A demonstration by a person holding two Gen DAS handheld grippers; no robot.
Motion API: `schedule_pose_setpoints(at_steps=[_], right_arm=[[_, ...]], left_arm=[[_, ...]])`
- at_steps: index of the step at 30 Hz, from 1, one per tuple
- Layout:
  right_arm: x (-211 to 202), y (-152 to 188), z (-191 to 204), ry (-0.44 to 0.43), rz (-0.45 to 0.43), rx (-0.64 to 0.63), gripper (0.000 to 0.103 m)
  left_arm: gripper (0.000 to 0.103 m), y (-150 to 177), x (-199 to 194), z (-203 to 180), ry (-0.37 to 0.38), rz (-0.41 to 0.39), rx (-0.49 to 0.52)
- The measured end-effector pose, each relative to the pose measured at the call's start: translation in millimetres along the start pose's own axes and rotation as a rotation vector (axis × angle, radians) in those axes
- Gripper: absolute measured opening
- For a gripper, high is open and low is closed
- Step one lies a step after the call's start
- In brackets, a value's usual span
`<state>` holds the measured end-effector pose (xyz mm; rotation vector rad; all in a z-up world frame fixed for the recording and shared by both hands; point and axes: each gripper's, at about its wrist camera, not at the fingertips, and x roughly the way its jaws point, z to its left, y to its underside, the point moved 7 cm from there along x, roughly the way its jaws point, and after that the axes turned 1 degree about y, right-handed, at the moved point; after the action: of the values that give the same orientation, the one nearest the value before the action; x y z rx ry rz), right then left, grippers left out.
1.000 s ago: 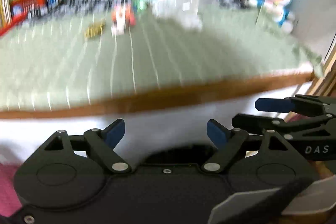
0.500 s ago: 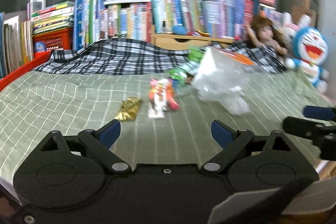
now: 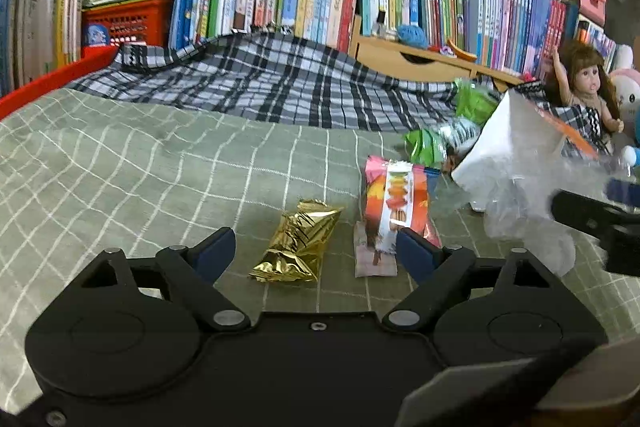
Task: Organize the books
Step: 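Raise both empty tools back over the trash on the bed, then grasp the gold foil packet with the left tool while the right tool grasps the clear plastic bag, then lift the gold packet and plastic bag off the bed toward the bin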
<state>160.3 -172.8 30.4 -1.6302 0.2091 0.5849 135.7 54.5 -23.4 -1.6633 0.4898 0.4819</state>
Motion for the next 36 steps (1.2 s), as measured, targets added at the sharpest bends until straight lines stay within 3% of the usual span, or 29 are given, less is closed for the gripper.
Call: schedule_pose_setpoints(at_steps=[2, 4, 5, 7, 8, 10, 12, 15, 19, 21, 23, 25, 26, 30, 32, 36], right_arm=[[16, 1, 6, -0.009, 0.029, -0.024, 0.103], [27, 4, 11, -0.022, 0.056, -0.027, 0.103], [30, 5, 12, -0.032, 0.064, -0.017, 0.102], [31, 7, 13, -0.06, 0.08, 0.031, 0.082], [29, 8, 13, -0.069, 0.084, 0.057, 0.075], [23, 10, 13, -0.076, 0.082, 0.076, 0.044], [16, 10, 14, -0.081, 0.072, 0.081, 0.029], [4, 8, 14, -0.094, 0.05, 0.078, 0.017], [-12, 3, 14, -0.105, 0.018, 0.084, 0.015], [-20, 2, 15, -0.11, 0.016, 0.084, 0.016], [-27, 2, 14, -0.092, 0.006, 0.087, 0.035], [-32, 1, 18, -0.088, -0.007, 0.056, 0.075], [-34, 0, 21, -0.071, -0.026, 0.025, 0.084], [-36, -7, 39, -0.011, -0.089, -0.151, 0.095], [-30, -13, 50, -0.033, -0.099, -0.218, 0.101], [-19, -24, 63, -0.039, -0.1, -0.277, 0.101]], left_arm=[[0.061, 5, 8, 0, 0.006, 0.02, -0.006], [0.052, 8, 10, -2, 0.011, 0.017, -0.013], [0.04, 8, 12, -3, 0.013, 0.018, -0.009], [0.034, 8, 10, -6, 0.032, 0.021, -0.018], [0.034, 8, 9, -7, 0.032, 0.024, -0.021], [0.033, 9, 6, -9, 0.034, 0.02, -0.01], [0.033, 10, 0, -11, 0.032, 0.009, 0.006], [0.033, 12, -12, -13, 0.038, -0.003, 0.012], [0.033, 13, -31, -15, 0.054, -0.023, 0.009], [0.033, 13, -41, -15, 0.06, -0.036, 0.008], [0.033, 13, -51, -15, 0.065, -0.049, 0.009], [0.033, 14, -60, -15, 0.069, -0.06, 0.011], [0.033, 13, -64, -15, 0.07, -0.065, 0.013], [0.033, 13, -75, -13, 0.054, -0.086, 0.025], [0.034, 12, -76, -10, 0.048, -0.085, 0.021], [0.034, 12, -76, -4, 0.046, -0.077, 0.005]])
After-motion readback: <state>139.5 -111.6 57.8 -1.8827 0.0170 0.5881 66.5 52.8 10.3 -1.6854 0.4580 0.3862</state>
